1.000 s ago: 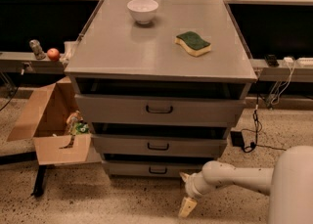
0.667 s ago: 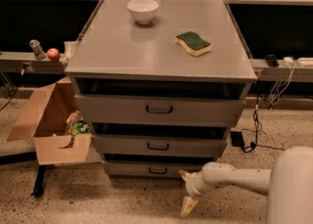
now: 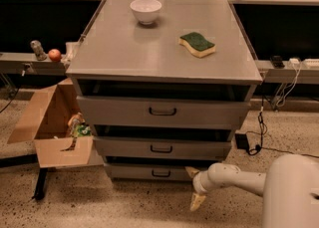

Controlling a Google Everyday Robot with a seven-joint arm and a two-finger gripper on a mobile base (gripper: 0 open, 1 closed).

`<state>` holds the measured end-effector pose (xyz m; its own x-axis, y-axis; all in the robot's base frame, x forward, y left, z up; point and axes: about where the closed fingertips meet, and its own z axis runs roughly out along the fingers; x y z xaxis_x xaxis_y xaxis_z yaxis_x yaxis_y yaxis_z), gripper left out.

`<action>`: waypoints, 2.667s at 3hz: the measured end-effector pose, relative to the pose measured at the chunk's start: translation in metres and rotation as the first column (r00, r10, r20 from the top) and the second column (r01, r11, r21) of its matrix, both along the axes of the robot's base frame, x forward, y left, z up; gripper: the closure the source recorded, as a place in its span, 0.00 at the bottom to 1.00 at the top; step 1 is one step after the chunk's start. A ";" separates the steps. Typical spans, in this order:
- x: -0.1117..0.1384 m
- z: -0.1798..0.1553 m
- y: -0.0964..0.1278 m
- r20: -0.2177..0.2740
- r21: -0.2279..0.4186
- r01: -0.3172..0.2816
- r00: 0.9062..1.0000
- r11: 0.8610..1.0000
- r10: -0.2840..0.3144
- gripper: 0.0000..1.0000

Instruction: Open bottom drawer

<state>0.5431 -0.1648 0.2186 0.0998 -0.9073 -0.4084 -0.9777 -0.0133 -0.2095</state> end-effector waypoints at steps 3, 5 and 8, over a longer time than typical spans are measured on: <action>0.064 -0.049 -0.013 0.084 -0.060 0.102 0.992 0.993 -0.097 0.00; 0.082 -0.067 -0.004 0.075 -0.096 0.116 0.991 0.989 -0.109 0.17; 0.081 -0.056 -0.003 0.076 -0.094 0.114 0.991 0.989 -0.107 0.94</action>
Offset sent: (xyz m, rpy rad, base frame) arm 0.0762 -0.0204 -0.0504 -0.0583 -0.1117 -0.1326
